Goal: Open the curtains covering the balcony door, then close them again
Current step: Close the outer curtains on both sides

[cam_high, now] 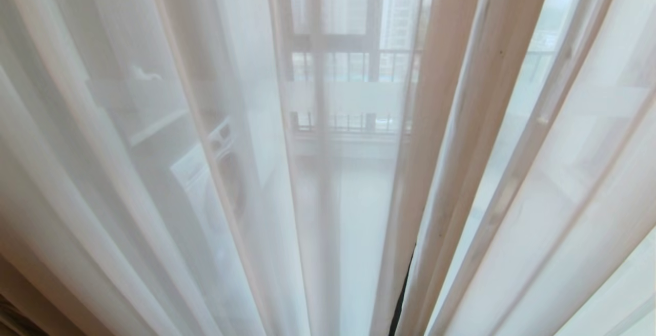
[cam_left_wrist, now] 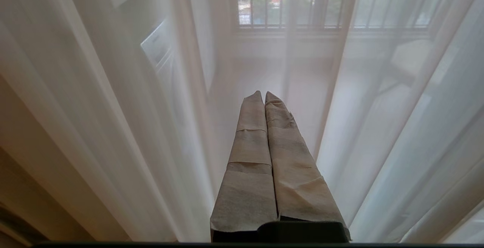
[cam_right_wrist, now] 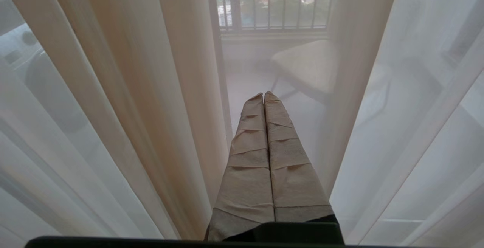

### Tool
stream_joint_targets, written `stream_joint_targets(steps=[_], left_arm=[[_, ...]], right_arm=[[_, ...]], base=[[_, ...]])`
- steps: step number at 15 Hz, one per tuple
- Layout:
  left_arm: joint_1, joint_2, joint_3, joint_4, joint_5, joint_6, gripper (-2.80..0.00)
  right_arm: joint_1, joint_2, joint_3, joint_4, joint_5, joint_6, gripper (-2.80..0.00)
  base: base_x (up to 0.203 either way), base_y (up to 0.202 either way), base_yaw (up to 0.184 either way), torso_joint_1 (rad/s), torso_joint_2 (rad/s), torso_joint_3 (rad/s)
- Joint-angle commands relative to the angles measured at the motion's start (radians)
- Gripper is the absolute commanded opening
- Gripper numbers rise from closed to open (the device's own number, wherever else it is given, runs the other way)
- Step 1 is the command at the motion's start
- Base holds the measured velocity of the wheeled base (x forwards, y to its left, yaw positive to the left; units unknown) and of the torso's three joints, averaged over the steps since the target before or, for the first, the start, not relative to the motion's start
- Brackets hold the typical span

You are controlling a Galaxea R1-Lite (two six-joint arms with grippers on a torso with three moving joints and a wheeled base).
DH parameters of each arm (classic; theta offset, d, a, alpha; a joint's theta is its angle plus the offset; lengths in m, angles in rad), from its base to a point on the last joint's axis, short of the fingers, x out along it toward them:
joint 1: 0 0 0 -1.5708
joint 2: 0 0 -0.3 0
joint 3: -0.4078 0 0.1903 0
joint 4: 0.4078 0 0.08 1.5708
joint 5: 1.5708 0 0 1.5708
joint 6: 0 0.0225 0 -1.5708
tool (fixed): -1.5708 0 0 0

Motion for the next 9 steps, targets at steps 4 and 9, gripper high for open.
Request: stream_joint_targets(steps=[4, 9], left_arm=[[0.0, -0.002, 0.0, 0.0, -0.002, 0.0, -2.8], [0.0, -0.002, 0.0, 0.0, -0.002, 0.0, -2.8]], right_arm=[[0.0, 0.001, 0.0, 0.0, 0.0, 0.002, -2.8], [0.0, 0.002, 0.0, 0.0, 0.0, 0.004, -2.8]], base=[[0.0, 0.192, -0.021, 0.002, 0.0, 0.004], [0.0, 0.191, -0.002, 0.001, 0.0, 0.004]])
